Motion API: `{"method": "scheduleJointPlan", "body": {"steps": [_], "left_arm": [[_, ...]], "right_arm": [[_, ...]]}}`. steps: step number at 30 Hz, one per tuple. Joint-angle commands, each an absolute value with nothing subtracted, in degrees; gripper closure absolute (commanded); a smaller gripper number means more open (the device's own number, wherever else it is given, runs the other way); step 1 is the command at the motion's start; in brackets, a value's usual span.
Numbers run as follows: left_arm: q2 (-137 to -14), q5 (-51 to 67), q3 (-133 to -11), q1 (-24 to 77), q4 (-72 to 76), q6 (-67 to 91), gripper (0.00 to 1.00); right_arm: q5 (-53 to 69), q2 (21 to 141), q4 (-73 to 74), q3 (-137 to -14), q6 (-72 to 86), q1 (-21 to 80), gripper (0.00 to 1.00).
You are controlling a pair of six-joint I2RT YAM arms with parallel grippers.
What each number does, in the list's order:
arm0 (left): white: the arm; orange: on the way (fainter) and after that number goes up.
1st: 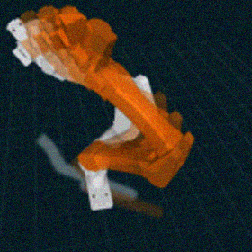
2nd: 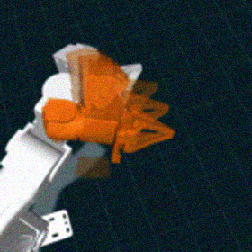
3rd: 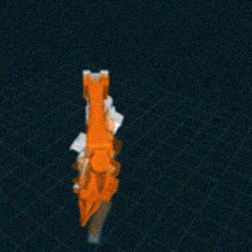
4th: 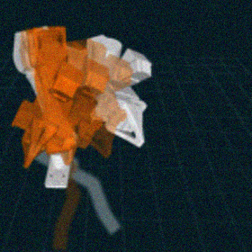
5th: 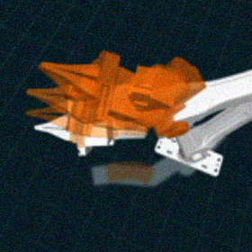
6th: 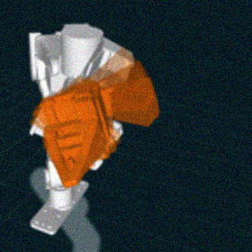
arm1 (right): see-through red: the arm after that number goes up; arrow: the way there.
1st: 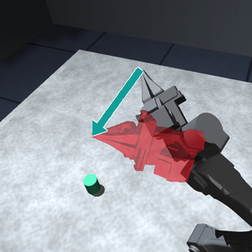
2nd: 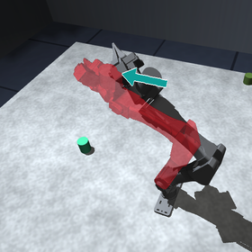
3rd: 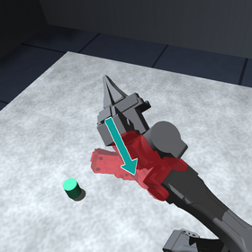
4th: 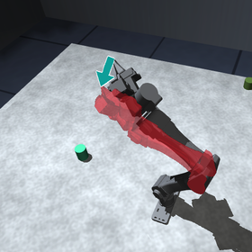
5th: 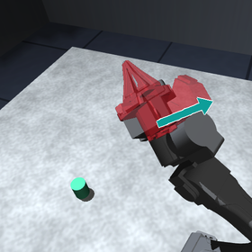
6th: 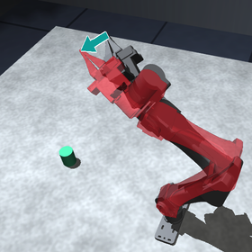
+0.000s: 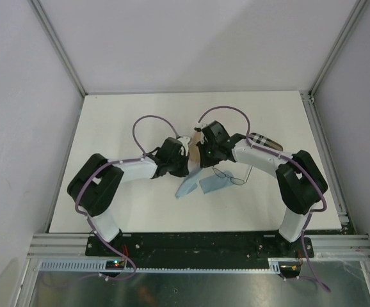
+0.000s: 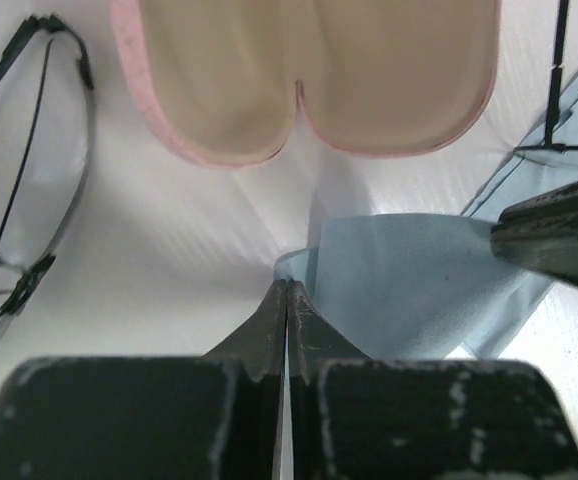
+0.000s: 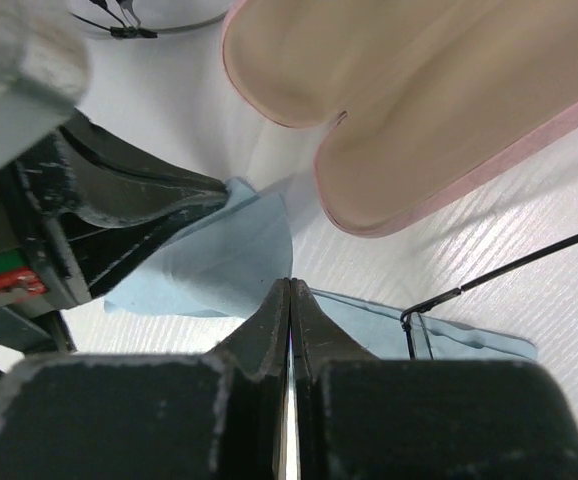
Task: Organize the sunglasses
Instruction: Pick up the corner of the glasses cleaning cloth from the center of the board.
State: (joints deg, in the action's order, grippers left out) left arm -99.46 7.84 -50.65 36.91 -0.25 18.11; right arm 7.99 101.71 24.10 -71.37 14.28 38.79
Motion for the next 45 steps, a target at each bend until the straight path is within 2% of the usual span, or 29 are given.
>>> {"method": "scheduleJointPlan", "body": {"steps": [1,9,17,20,21,23,27,32,45], "left_arm": [[-94.3,5.0,-48.5,35.7,-2.4,19.6,1.00],[-79.7,-1.0,-44.9,34.6,-3.4,19.7,1.00],[-74.0,-1.8,-41.3,33.8,-4.7,20.6,0.99],[-77.7,-0.6,-42.3,33.8,-4.8,20.4,0.72],[-79.2,-0.5,-42.9,33.8,-4.8,20.4,0.66],[-82.0,-1.0,-44.1,34.4,-4.8,20.0,0.58],[-87.4,-3.9,-46.8,36.3,-4.8,18.9,0.51],[-91.2,-7.5,-48.5,38.7,-4.8,18.6,0.49],[-95.7,-10.9,-50.5,41.9,-4.9,18.2,0.55]], "right_arm": [[7.8,99.1,23.4,-71.0,14.0,38.9,1.00],[9.8,99.4,21.5,-71.0,14.6,39.7,1.00],[10.7,99.6,19.2,-71.0,15.4,40.6,1.00],[10.0,99.6,19.9,-71.0,15.4,40.3,1.00],[9.8,99.5,20.2,-71.0,15.3,40.3,1.00],[9.5,99.5,20.8,-71.0,15.3,40.2,1.00],[9.3,99.5,21.6,-71.0,15.2,40.2,1.00],[9.3,99.6,21.7,-71.0,15.2,40.2,1.00],[9.8,99.7,21.5,-71.0,15.2,40.2,1.00]]}}
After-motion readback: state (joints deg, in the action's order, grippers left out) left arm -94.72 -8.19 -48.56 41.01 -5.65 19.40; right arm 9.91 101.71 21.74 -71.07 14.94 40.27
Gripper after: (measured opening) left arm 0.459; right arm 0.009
